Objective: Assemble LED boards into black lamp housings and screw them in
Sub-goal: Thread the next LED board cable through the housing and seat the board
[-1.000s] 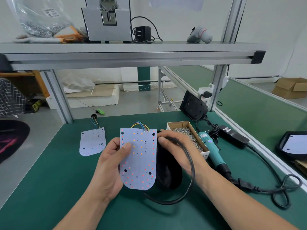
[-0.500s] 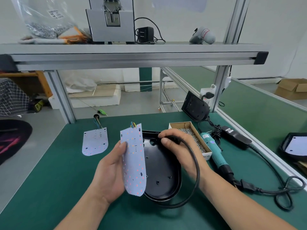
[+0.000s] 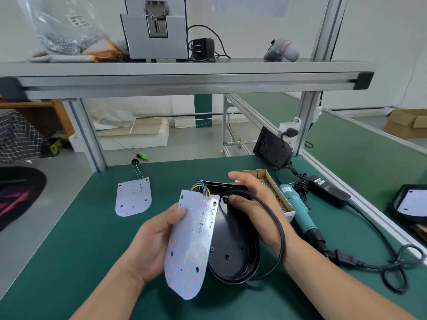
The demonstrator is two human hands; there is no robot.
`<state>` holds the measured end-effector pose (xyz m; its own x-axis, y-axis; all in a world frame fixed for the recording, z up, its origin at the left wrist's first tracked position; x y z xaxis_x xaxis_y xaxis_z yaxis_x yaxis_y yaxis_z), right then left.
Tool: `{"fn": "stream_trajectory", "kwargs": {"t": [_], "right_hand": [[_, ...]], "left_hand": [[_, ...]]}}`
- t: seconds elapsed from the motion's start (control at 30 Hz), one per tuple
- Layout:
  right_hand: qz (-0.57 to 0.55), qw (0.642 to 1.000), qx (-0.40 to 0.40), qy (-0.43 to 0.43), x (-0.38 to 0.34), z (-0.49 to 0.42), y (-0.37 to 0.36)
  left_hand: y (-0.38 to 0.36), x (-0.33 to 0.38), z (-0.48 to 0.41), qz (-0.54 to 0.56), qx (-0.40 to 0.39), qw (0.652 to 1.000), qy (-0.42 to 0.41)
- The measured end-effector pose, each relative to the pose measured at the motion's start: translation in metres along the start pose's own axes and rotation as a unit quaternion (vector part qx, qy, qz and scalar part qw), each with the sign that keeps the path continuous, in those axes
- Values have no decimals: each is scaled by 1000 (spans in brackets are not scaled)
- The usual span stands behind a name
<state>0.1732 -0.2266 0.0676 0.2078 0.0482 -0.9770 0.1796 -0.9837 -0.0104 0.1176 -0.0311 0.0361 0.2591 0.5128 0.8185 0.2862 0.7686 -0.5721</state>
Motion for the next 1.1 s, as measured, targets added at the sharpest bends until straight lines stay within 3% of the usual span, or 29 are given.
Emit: {"fn": "stream_trajectory", "kwargs": {"t": [0.13,0.27,0.4,0.63,0.77,0.97,1.1], "right_hand": [[8,997,75,-4,1,-5,15],[-25,989,139,-40,-2,-9,44],[73,984,160,-8,-14,-6,49],[83,983,162,11,-11,-6,41],[-3,986,162,-44,-3,-11,54],[-17,962,271,-16,-19,-5,98],[35,959,283,6,-17,0,90]], "left_hand": [[6,-1,3,-28,17,999,20],[35,5,8,-22,103,994,28],[55,8,10,-18,170,985,21],[55,9,9,1,191,982,5],[58,16,10,-14,180,984,1],[72,28,19,-49,199,979,-19],[65,21,15,-63,187,980,-9]]}}
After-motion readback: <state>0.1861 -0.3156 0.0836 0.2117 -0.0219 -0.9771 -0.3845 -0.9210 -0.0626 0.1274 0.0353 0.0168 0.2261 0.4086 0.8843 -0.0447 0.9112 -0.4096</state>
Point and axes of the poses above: each hand's wrist, its own z-axis away from the middle knuckle, its own y-axis out of the back of the hand, x = y × z, the point moved 8 cm from there along -z, towards the middle knuckle, and after that the axes turned 3 degrees about -y, right-handed, at the moved point
